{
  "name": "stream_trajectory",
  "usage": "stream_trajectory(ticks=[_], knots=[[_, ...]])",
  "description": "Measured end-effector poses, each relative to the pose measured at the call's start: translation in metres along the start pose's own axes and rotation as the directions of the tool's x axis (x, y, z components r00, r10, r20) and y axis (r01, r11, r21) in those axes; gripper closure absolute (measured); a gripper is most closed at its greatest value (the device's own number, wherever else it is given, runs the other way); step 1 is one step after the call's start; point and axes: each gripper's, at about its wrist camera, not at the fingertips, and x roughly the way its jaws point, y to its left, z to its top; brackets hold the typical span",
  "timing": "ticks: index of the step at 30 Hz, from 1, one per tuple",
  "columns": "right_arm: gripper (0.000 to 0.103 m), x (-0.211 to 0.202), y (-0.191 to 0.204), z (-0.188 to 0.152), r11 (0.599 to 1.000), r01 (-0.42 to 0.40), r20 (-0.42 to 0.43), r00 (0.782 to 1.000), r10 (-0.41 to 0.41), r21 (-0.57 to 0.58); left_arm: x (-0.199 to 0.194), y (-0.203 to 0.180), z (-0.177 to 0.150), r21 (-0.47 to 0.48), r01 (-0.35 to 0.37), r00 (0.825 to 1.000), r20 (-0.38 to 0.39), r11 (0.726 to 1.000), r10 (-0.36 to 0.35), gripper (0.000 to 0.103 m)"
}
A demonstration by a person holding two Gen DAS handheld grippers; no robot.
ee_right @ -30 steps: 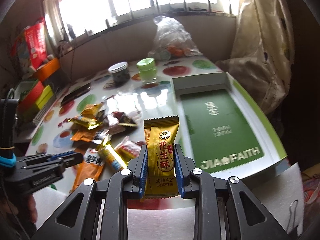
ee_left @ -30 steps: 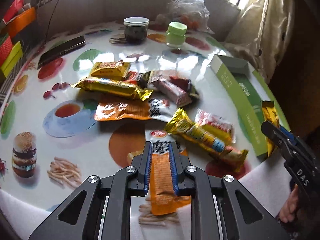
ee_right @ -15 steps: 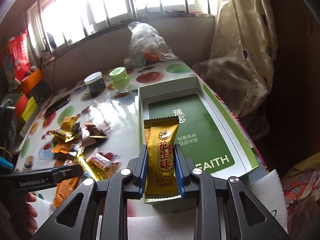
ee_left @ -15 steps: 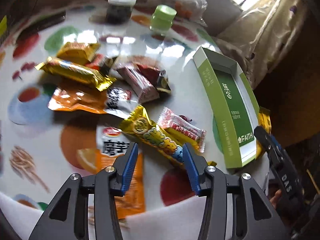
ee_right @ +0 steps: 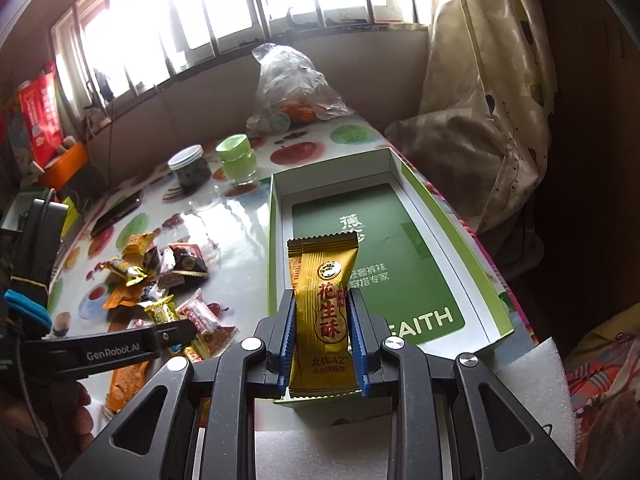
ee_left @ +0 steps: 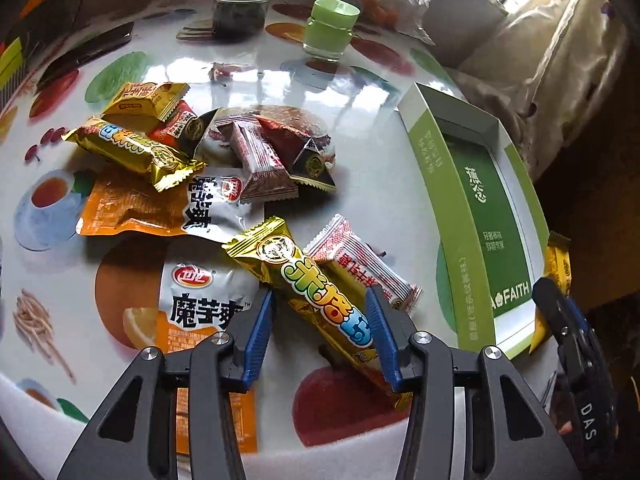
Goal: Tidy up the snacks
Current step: 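Grasp the yellow-blue snack bar with the left gripper while the right carries the candy toward the box, then lower both held snacks into the green box and open both grippers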
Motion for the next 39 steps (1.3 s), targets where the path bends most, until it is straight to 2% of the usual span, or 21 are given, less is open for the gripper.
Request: stream_trajectory(ticks=[2,4,10,15,26,32,36,39], knots=[[0.08,0.0,-0.002,-0.001,1.0,-0.002,-0.001,1.0,0.002,0.002,0.0,0.0,0.001,0.008,-0.002,1.0,0.003,1.0,0.002,0.073],[0.08,-0.001,-0.003,-0.001,1.0,-0.005,0.002,1.0,0.005,0.001,-0.003,-0.001,0.001,0.01,0.001,1.0,0.01,1.0,-0.001,0.079],[0.08,-0.003,-0.01,-0.001,1.0,-0.012,0.011,1.0,0.012,0.011,-0.023,-0.009,0.002,0.036,0.013,0.998,0.068,0.999,-0.016,0.079],[0.08,-0.006,-0.018,0.0,1.0,-0.006,0.019,1.0,0.005,0.021,-0.045,-0.024,0.008,0.068,0.058,0.99,0.123,0.996,-0.066,0.079],[0.08,-0.014,-0.031,0.016,1.0,0.009,0.041,0.999,-0.01,0.028,-0.056,-0.073,0.028,0.174,0.129,0.978,0.142,0.976,-0.154,0.079],[0.08,-0.006,-0.041,0.021,0.999,0.025,0.018,1.0,-0.025,0.034,-0.052,-0.099,0.04,0.22,0.17,0.971,0.128,0.961,-0.201,0.079],[0.08,0.004,-0.045,0.021,0.999,0.033,-0.008,0.999,-0.033,0.03,-0.033,-0.112,0.043,0.229,0.205,0.972,0.064,0.952,-0.224,0.079],[0.08,0.011,-0.047,0.018,0.999,0.041,-0.033,0.999,-0.041,0.018,-0.023,-0.121,0.041,0.249,0.198,0.975,0.053,0.948,-0.218,0.079]])
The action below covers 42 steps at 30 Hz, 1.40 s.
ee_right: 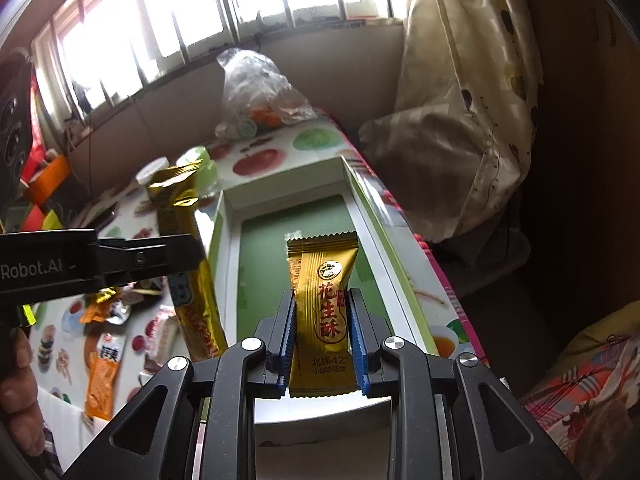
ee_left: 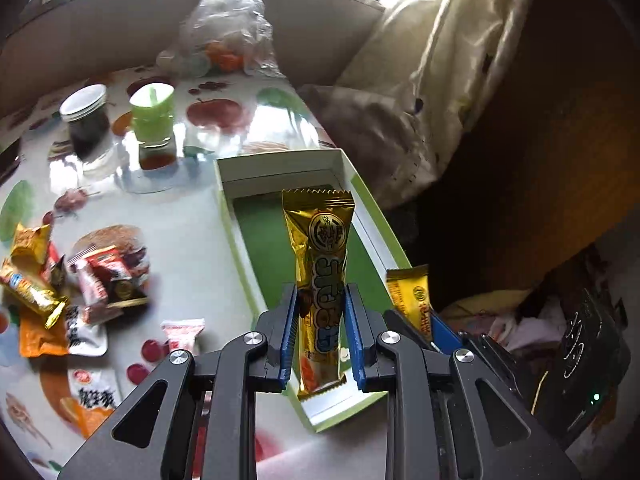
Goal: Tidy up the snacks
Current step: 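Lower both held snacks into the green box and open both grippers, then withdraw both grippers from the green box toward the snack pile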
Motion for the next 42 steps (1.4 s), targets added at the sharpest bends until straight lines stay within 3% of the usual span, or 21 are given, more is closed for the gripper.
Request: stream_trajectory(ticks=[19,25,29,37,42], knots=[[0.079,0.021,-0.002,-0.006,0.999,0.045,-0.06,0.997,-0.047,-0.027,0.044,0.002,-0.003,-0.017,0.016,0.993,-0.116,1.0,-0.018,0.079],[0.071,0.022,0.0,-0.006,0.998,0.054,-0.064,0.996,-0.055,-0.028,0.051,0.004,-0.005,-0.015,0.013,0.99,-0.138,1.0,-0.015,0.079],[0.067,0.021,0.002,-0.007,0.997,0.071,-0.058,0.996,-0.073,-0.034,0.052,0.006,-0.006,-0.022,0.02,0.99,-0.14,1.0,-0.023,0.069],[0.062,0.012,0.004,-0.008,0.995,0.094,-0.042,0.995,-0.095,-0.023,0.041,0.009,-0.006,-0.03,0.024,0.992,-0.12,0.999,-0.027,0.059],[0.062,0.002,0.009,-0.009,0.995,0.097,-0.018,0.995,-0.098,-0.027,0.023,0.01,-0.01,-0.023,0.031,0.996,-0.085,0.999,-0.032,0.058]])
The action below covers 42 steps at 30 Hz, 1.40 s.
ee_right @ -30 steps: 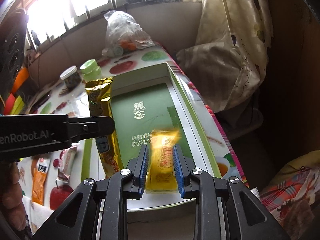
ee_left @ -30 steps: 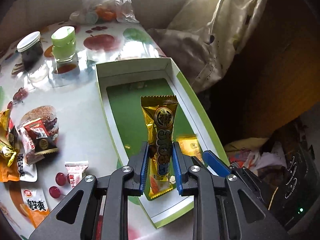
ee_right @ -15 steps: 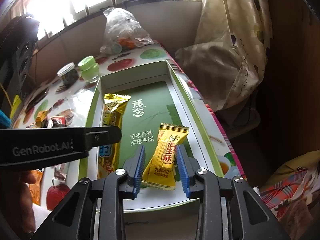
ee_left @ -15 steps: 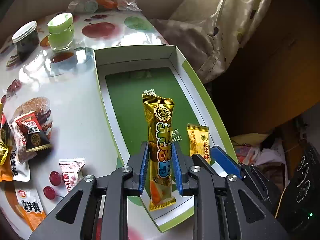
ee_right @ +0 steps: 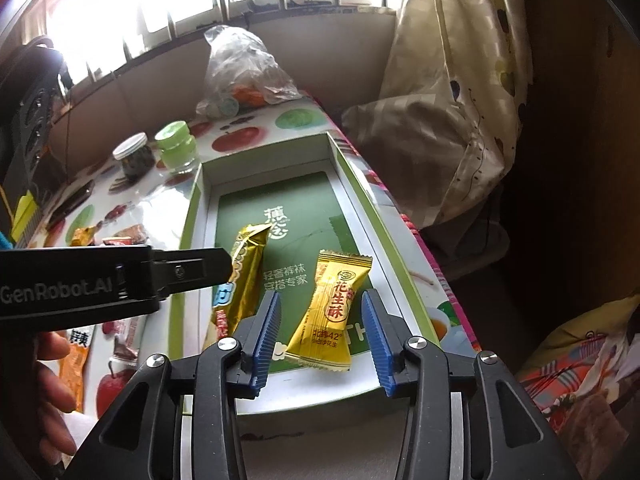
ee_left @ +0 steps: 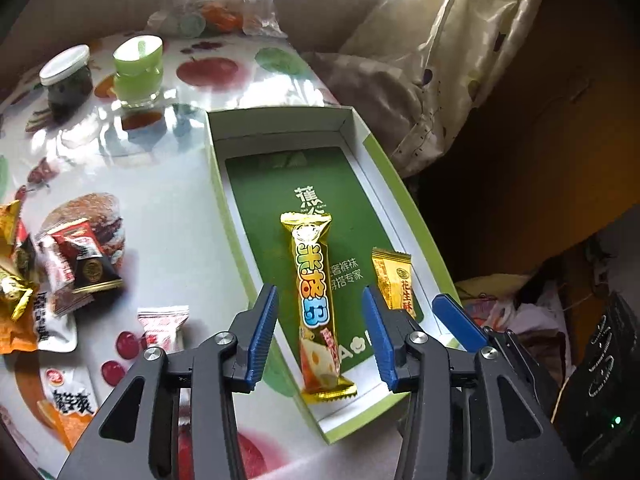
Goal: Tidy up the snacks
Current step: 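Withdraw both grippers from the green box toward the snack pile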
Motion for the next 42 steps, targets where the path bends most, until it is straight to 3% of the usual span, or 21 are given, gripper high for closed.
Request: stream_trajectory(ticks=[10,19,33,42], knots=[[0.061,-0.024,0.015,-0.001,1.0,-0.007,0.052,0.999,0.006,0.004,-0.042,0.012,-0.013,0.012,-0.033,0.997,0.077,0.999,0.032,0.058],[0.061,-0.039,0.042,-0.003,0.998,-0.052,0.076,0.996,0.055,-0.045,-0.074,0.047,-0.028,-0.031,-0.085,0.987,0.136,0.996,0.088,0.058],[0.061,-0.029,0.097,-0.016,0.976,-0.161,0.017,0.986,0.165,-0.148,-0.108,0.123,-0.064,-0.178,-0.17,0.962,0.185,0.969,0.202,0.058],[0.061,-0.004,0.121,-0.018,0.969,-0.18,-0.041,0.984,0.176,-0.169,-0.112,0.165,-0.081,-0.258,-0.18,0.959,0.17,0.949,0.228,0.058]])
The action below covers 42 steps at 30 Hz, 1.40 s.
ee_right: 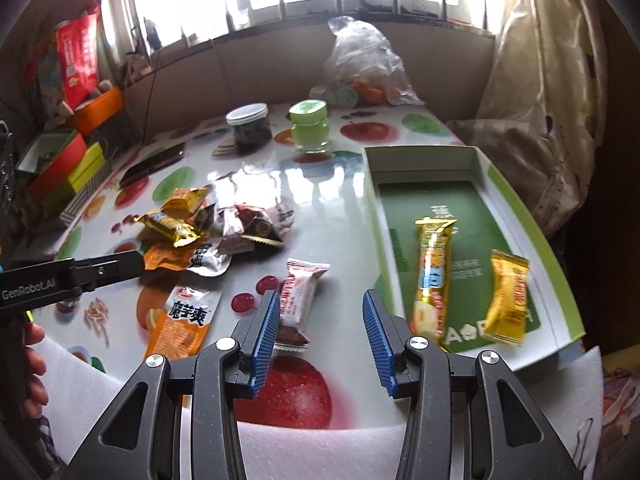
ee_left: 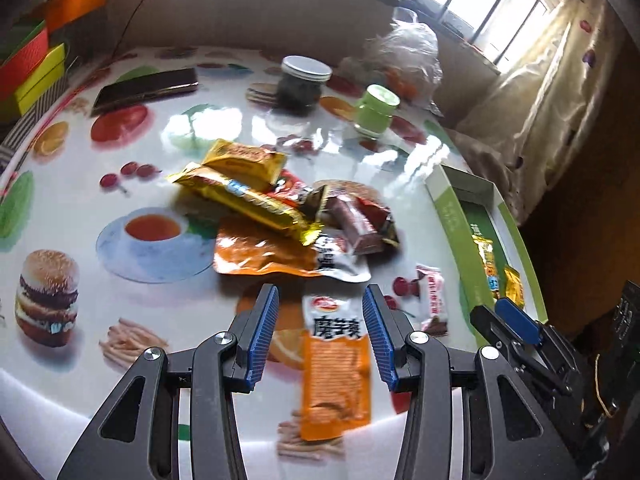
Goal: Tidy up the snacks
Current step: 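Withdraw both grippers from the green box toward the snack pile, then grasp the red-white wrapped biscuit with the right gripper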
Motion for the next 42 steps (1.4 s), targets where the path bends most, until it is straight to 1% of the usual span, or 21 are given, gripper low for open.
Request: stream_trajectory(ticks=[8,11,14,19,21,25,27,30,37,42], knots=[[0.061,0.021,0.02,0.001,0.998,-0.019,-0.033,0.999,0.018,-0.055,0.004,0.023,-0.002,-0.033,-0.027,1.0,-0.011,0.999,0.026,0.058],[0.061,0.03,0.023,0.001,0.998,-0.005,-0.054,0.999,0.001,-0.062,0.007,0.031,-0.002,-0.051,-0.032,0.999,-0.018,0.998,0.031,0.058],[0.061,0.038,0.024,0.001,0.998,-0.006,-0.072,0.997,0.002,-0.058,0.009,0.038,0.0,-0.056,-0.035,0.999,-0.024,0.998,0.034,0.058],[0.061,0.047,0.027,0.001,0.998,0.005,-0.087,0.996,-0.011,-0.065,0.014,0.048,0.004,-0.086,-0.033,0.999,-0.037,0.996,0.03,0.058],[0.063,0.051,0.026,0.001,0.998,0.01,-0.093,0.996,-0.016,-0.062,0.016,0.05,0.006,-0.089,-0.035,0.999,-0.036,0.995,0.032,0.058],[0.071,0.055,0.027,0.0,0.998,0.018,-0.098,0.995,-0.024,-0.066,0.02,0.055,0.012,-0.11,-0.035,0.999,-0.044,0.993,0.03,0.058],[0.075,0.055,0.028,0.0,0.997,0.024,-0.094,0.995,-0.03,-0.072,0.022,0.056,0.018,-0.126,-0.017,0.999,-0.041,0.992,0.012,0.058],[0.083,0.055,0.027,0.0,0.997,0.024,-0.09,0.996,-0.03,-0.069,0.024,0.056,0.026,-0.132,-0.018,0.999,-0.032,0.991,0.014,0.058],[0.085,0.053,0.026,-0.002,0.998,0.0,-0.087,0.996,-0.005,-0.057,0.031,0.056,0.043,-0.159,-0.013,1.0,-0.027,0.987,0.009,0.058],[0.085,0.051,0.025,-0.003,0.999,-0.01,-0.087,0.996,0.006,-0.051,0.04,0.057,0.058,-0.202,0.007,1.0,-0.025,0.979,-0.013,0.058]])
